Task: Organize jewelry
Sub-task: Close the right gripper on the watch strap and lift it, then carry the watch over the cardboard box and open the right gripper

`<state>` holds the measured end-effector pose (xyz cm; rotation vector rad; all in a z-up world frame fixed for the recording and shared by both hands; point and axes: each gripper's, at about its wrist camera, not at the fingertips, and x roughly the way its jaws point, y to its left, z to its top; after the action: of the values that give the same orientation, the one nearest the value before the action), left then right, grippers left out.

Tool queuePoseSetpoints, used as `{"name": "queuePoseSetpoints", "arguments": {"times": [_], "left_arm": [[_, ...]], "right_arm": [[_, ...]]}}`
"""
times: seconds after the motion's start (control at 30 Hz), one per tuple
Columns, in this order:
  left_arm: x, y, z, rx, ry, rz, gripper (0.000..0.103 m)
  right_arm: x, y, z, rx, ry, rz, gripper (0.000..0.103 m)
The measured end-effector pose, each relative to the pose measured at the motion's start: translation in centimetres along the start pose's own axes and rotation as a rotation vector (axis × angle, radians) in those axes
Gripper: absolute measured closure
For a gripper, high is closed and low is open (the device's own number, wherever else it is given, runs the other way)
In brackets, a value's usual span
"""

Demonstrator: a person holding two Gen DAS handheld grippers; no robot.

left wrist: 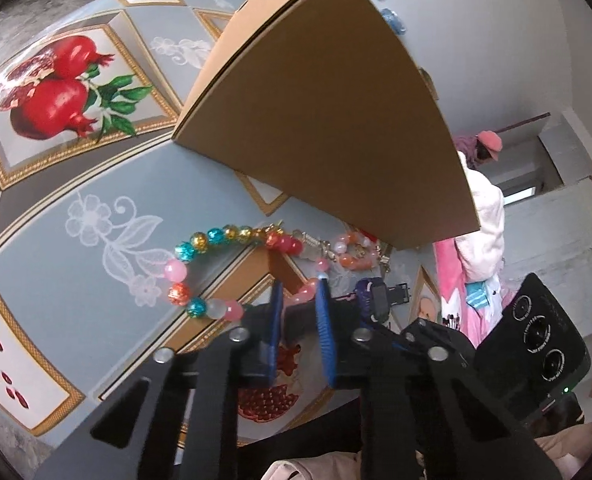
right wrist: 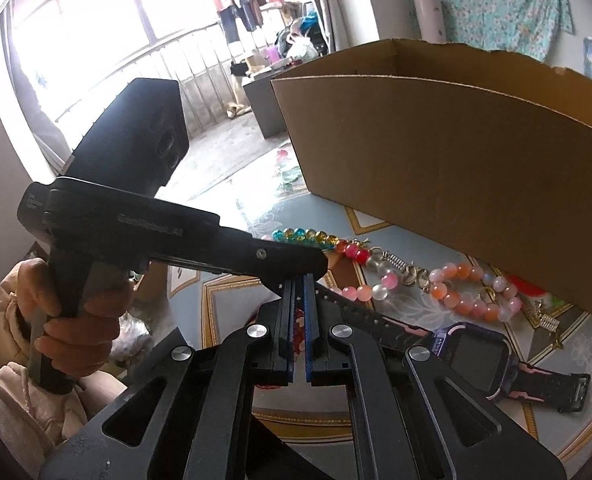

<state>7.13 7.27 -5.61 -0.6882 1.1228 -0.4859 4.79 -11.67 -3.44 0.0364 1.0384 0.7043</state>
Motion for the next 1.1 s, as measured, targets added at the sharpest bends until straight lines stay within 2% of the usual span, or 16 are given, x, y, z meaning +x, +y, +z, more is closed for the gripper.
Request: {"name": "queuePoseSetpoints", "arguments": {"times": [0.07, 0.17, 0.23, 0.3, 0.43, 0.6, 0.7, 0.77, 0.9, 1.0, 1.1], "left_arm": [[-0.1, 0.0, -0.1, -0.009, -0.001, 0.016, 0.099], [0.0, -0.4, -0.2, 0.006, -0.009, 0.038, 0.1], [0.0, -1.1, -0.3, 0.038, -0.019, 0.067, 0.1], [-0.2, -1.7, -0.4, 0.07, -0.031, 0.093, 0.1], [-0.3, -3.1, -0.8, 0.168, -0.064, 0.178, 0.1], [-0.2, -5.0, -1.6, 0.319, -0.098, 0.295, 0.1], [0.4, -5.5, -1.9, 0.372, -0.097, 0.356, 0.1], [0.5, -5.6, -2.1, 0.39, -0.099, 0.372, 0.1], [0.4, -5.6, -2.4, 0.407, -0.105, 0.378, 0.1], [0.4, -5.5, -2.5, 0.41, -0.102, 0.376, 0.1], [0.4, -5.5, -2.5, 0.41, -0.104, 0.374, 0.1]], "right_arm": [[0.0, -0.1, -0.2, 0.005, -0.004, -0.001, 0.099], [-1.3, -0.7, -0.6, 0.024, -0.019, -0.024, 0.095], [-2.6, -1.5, -0.8, 0.049, -0.025, -0.046, 0.077], [-4.3, -2.6, -1.4, 0.091, -0.043, -0.074, 0.066], [-7.2, -5.4, -2.9, 0.206, -0.052, -0.148, 0.057], [-10.5, -9.7, -4.9, 0.419, -0.078, -0.219, 0.056], [-11.6, -11.9, -5.6, 0.513, -0.085, -0.313, 0.056], [-11.8, -12.9, -5.9, 0.544, -0.069, -0.353, 0.056], [-10.5, -13.9, -6.4, 0.582, -0.031, -0.333, 0.056], [-10.1, -13.8, -6.3, 0.577, -0.036, -0.313, 0.056], [-10.0, -14.1, -6.4, 0.612, -0.04, -0.241, 0.059]]}}
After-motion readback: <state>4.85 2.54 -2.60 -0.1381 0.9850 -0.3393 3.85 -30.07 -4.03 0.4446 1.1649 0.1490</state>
